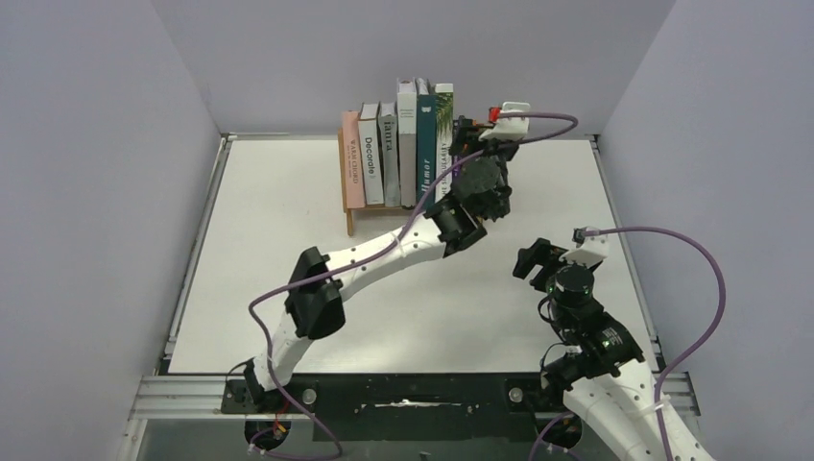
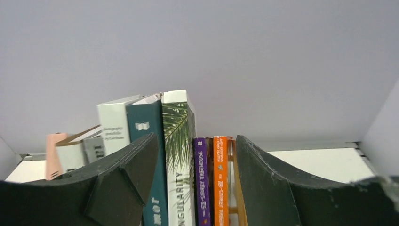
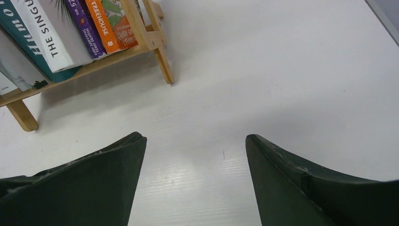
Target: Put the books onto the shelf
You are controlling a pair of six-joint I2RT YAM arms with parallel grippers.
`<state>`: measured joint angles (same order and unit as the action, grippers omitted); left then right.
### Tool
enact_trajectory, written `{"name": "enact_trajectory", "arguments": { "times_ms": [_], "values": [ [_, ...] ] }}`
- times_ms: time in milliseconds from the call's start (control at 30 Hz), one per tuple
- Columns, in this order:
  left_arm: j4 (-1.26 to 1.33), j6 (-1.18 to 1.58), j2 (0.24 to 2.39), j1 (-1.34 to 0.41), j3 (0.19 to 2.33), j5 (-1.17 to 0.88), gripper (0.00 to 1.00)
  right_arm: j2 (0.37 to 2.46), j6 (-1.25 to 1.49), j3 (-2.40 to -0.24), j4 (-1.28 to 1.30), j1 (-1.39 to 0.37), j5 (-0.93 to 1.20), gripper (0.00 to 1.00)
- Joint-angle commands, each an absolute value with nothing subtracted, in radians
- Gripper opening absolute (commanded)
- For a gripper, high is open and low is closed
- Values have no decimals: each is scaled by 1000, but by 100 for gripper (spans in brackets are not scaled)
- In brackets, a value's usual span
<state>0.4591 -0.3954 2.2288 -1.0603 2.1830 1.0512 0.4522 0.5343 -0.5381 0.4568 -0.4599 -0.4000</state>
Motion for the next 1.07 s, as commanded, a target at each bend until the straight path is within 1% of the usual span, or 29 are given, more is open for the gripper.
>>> {"name": "enact_trajectory", "arguments": {
  "times_ms": [0,33,67,100,200,267,333,367,400,533,633,800,1033],
  "values": [
    [665,-551,1970,-1153,2030,1145,61,479,507,-553,396,-468,-397,81],
    [681,-538,1906,-1161,1948,1162,61,486,500,-557,394,-467,-389,84],
    [687,-506,1839,-1166,1855,1176,61,493,496,-560,392,-467,-384,90],
    [679,-464,1760,-1167,1768,1187,61,503,493,-565,391,-468,-380,93],
    [532,-273,1530,-1165,1538,1195,62,531,501,-586,402,-470,-399,100],
    [375,-146,1409,-1157,1461,1207,63,547,527,-602,415,-473,-451,98],
    [287,-76,1310,-1151,1388,1225,65,562,570,-615,437,-474,-529,98],
    [261,-58,1263,-1154,1354,1231,71,568,598,-618,449,-473,-577,98],
    [237,-47,1222,-1157,1317,1226,73,573,624,-622,460,-473,-614,98],
    [126,42,1082,-1176,1205,1237,74,575,682,-640,488,-471,-673,98],
    [117,80,991,-1188,1129,1225,74,543,711,-646,518,-471,-706,98],
    [138,109,923,-1190,1049,1243,74,467,703,-658,547,-472,-736,98],
    [222,71,874,-1192,989,1189,75,473,702,-672,584,-471,-758,98]
  ]
}}
